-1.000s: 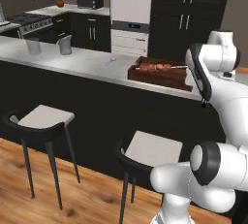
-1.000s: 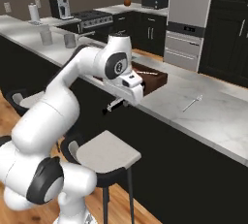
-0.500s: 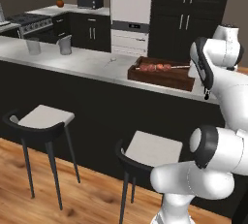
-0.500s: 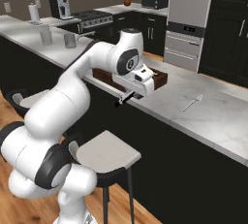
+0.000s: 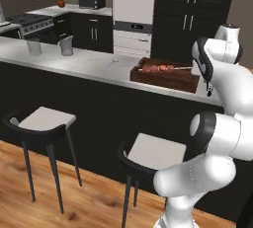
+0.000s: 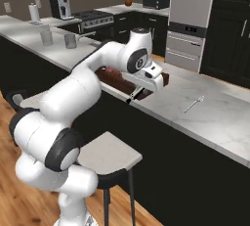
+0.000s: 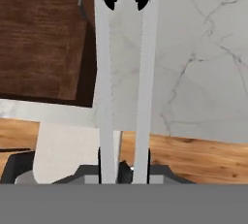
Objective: Take the tongs from the drawer on the right and place them on the dining counter next to the tray containing the kebab skewer.
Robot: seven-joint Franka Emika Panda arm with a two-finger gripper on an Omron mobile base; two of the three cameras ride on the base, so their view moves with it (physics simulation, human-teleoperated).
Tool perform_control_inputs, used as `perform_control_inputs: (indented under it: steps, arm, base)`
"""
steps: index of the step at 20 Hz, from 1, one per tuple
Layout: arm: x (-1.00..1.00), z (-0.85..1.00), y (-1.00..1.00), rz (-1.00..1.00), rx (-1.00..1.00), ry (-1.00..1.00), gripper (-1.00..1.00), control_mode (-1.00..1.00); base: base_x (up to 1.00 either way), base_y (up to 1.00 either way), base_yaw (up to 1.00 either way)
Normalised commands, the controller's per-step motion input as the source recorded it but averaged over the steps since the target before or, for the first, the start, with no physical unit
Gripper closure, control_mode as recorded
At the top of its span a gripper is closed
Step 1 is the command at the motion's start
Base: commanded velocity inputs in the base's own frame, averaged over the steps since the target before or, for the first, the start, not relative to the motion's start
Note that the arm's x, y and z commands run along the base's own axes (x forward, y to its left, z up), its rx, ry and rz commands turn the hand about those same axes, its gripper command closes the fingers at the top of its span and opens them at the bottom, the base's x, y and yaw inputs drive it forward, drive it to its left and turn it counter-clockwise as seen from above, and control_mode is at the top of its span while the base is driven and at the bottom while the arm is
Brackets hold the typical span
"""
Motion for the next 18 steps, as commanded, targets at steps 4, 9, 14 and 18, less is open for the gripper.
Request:
perform_control_inputs:
  steps: [4,9,14,18]
  arm:
    - [0.44,-0.01,-0.27,-0.01,-0.03,0.1,1.0,-1.0]
    - [0.34,-0.06,-0.37,-0.03,0.0,0.08,1.0,-1.0]
    - [0.29,-0.11,-0.39,-0.06,0.0,0.07,1.0,-1.0]
    - [0.21,-0.19,-0.37,-0.03,0.03,0.02,1.0,-1.0]
  base:
    - [0.0,0.0,0.0]
    - [0.0,0.0,0.0]
    - [0.0,0.0,0.0]
    - [0.0,0.0,0.0]
